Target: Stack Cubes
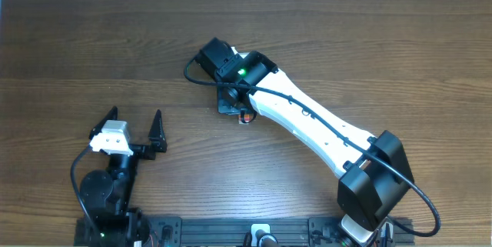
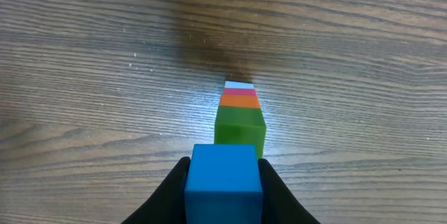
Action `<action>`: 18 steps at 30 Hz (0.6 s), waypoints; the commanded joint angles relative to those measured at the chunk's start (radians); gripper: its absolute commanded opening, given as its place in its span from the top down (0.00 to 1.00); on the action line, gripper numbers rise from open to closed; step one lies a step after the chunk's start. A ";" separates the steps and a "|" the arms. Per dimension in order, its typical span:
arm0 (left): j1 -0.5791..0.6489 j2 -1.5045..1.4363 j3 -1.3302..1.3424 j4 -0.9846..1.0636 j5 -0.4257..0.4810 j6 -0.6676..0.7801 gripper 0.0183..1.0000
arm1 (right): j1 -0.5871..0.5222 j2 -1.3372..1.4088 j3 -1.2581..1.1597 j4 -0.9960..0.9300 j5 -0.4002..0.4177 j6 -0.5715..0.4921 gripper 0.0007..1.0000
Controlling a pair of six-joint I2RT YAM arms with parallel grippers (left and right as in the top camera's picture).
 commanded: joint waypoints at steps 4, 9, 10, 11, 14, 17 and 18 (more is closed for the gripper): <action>-0.005 -0.006 -0.005 0.000 0.010 0.014 0.00 | 0.004 0.032 0.026 -0.006 0.003 0.014 0.86; -0.005 -0.006 -0.005 0.000 0.010 0.014 0.00 | 0.004 0.039 0.026 -0.007 0.007 0.014 0.86; -0.005 -0.006 -0.005 0.000 0.010 0.014 0.00 | 0.004 0.039 0.026 -0.007 0.008 0.014 0.86; -0.005 -0.006 -0.005 0.000 0.010 0.014 0.00 | 0.004 0.040 0.026 -0.007 0.010 0.014 0.86; -0.005 -0.006 -0.005 0.000 0.010 0.014 0.00 | 0.004 0.041 0.026 -0.007 0.010 0.013 0.85; -0.005 -0.006 -0.005 0.000 0.010 0.014 0.00 | 0.004 0.041 0.026 -0.009 0.010 0.013 0.85; -0.005 -0.006 -0.005 0.000 0.010 0.014 0.00 | 0.004 0.041 0.026 -0.010 0.011 0.013 0.86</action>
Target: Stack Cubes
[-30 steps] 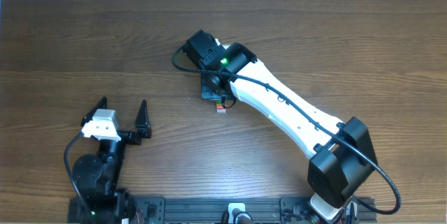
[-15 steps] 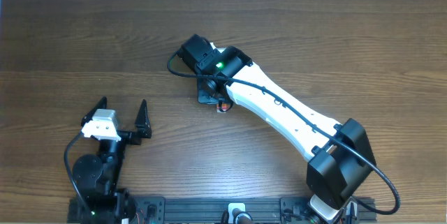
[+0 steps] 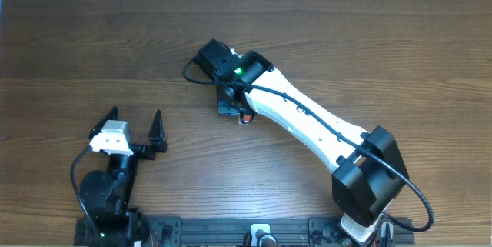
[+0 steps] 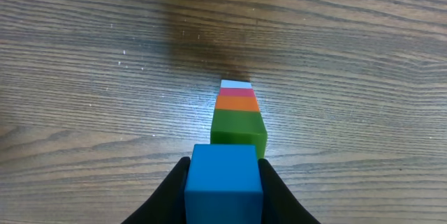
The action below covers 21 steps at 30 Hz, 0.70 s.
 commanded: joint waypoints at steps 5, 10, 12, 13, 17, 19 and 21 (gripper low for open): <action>-0.005 -0.006 -0.005 0.000 0.010 0.014 0.00 | -0.001 0.013 0.023 -0.015 0.018 0.013 0.85; -0.005 -0.006 -0.005 0.000 0.010 0.014 0.00 | -0.003 0.018 0.023 -0.013 0.019 0.013 0.85; -0.005 -0.006 -0.005 0.000 0.010 0.014 0.00 | -0.004 0.024 0.023 -0.012 0.029 0.014 0.85; -0.005 -0.006 -0.005 0.000 0.010 0.014 0.00 | -0.004 0.027 0.023 -0.011 0.029 0.015 0.85; -0.005 -0.006 -0.005 0.000 0.010 0.014 0.00 | -0.004 0.028 0.023 -0.007 0.033 0.017 0.85; -0.005 -0.006 -0.005 0.000 0.010 0.014 0.00 | -0.005 0.028 0.023 -0.003 0.033 0.017 0.84; -0.005 -0.006 -0.005 0.000 0.010 0.014 0.00 | -0.005 0.028 0.023 -0.003 0.034 0.016 0.84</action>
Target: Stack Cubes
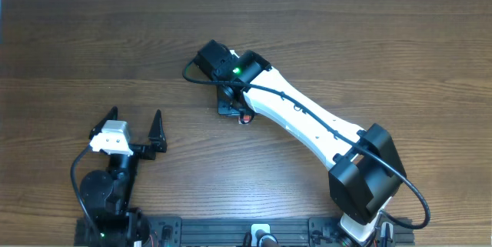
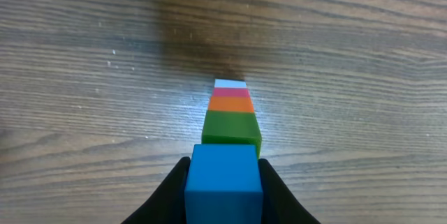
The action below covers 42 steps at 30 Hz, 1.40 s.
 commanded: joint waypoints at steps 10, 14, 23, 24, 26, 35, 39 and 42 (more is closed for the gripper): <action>-0.005 -0.006 -0.005 0.000 0.010 0.014 0.00 | -0.003 0.013 0.021 0.003 0.028 0.010 0.84; -0.005 -0.006 -0.005 0.000 0.010 0.014 0.00 | -0.003 0.013 0.021 0.003 0.028 0.010 0.80; -0.005 -0.006 -0.005 0.000 0.010 0.014 0.00 | -0.003 0.013 0.021 0.003 0.028 0.010 0.65; -0.005 -0.006 -0.005 0.000 0.010 0.014 0.00 | -0.003 0.013 0.021 0.003 0.028 0.010 0.64; -0.005 -0.006 -0.005 0.000 0.010 0.014 0.00 | -0.003 0.013 0.021 0.003 0.028 0.010 0.61; -0.005 -0.006 -0.005 0.000 0.010 0.014 0.00 | -0.003 0.013 0.021 0.003 0.031 0.009 0.39; -0.005 -0.006 -0.005 0.000 0.010 0.014 0.00 | -0.003 0.013 0.021 0.003 0.031 0.009 0.27; -0.005 -0.006 -0.005 0.000 0.010 0.014 0.00 | -0.004 0.013 0.021 0.004 0.034 0.009 0.11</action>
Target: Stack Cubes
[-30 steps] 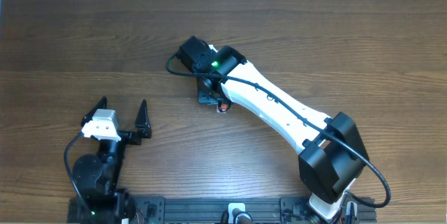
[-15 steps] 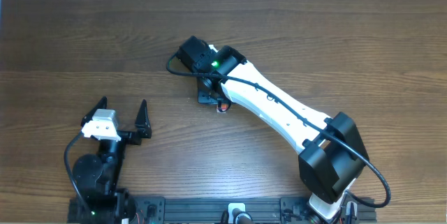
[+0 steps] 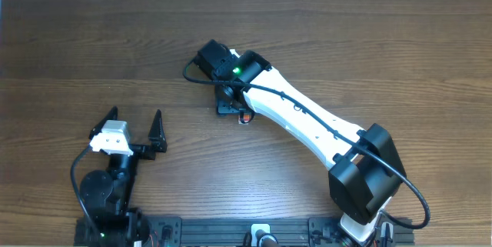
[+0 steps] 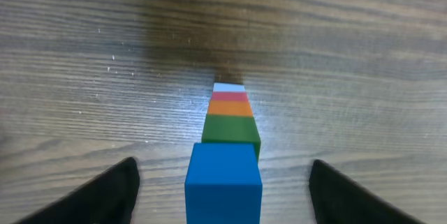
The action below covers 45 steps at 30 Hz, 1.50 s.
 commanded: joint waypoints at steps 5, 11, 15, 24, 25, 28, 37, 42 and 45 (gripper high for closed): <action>-0.005 -0.006 -0.005 0.000 0.010 0.014 0.00 | -0.019 -0.007 0.060 0.003 0.054 -0.048 0.01; -0.005 -0.006 -0.005 0.000 0.010 0.014 0.00 | -0.179 -0.098 0.119 0.066 0.076 -0.289 0.01; -0.005 -0.006 -0.005 0.000 0.010 0.014 0.00 | -0.384 -0.166 0.117 0.110 0.177 -0.393 0.01; -0.005 -0.006 -0.005 0.000 0.010 0.014 0.00 | -0.612 -0.714 -0.332 0.415 0.170 -0.613 0.01; -0.005 -0.006 -0.005 0.000 0.010 0.014 0.00 | -0.633 -0.789 -0.403 0.454 0.168 -0.613 0.01; -0.005 -0.006 -0.005 0.000 0.010 0.014 0.00 | -0.686 -1.003 -0.605 0.548 0.153 -0.640 0.01; -0.005 -0.006 -0.005 0.000 0.010 0.014 0.00 | -0.725 -1.588 -1.178 0.921 -0.036 -0.754 0.01; -0.005 -0.006 -0.005 0.000 0.010 0.014 0.00 | -0.725 -1.786 -1.404 1.073 -0.068 -0.751 0.01; -0.005 -0.006 -0.005 0.000 0.009 0.014 0.00 | -0.725 -1.850 -1.471 1.086 -0.068 -0.751 0.01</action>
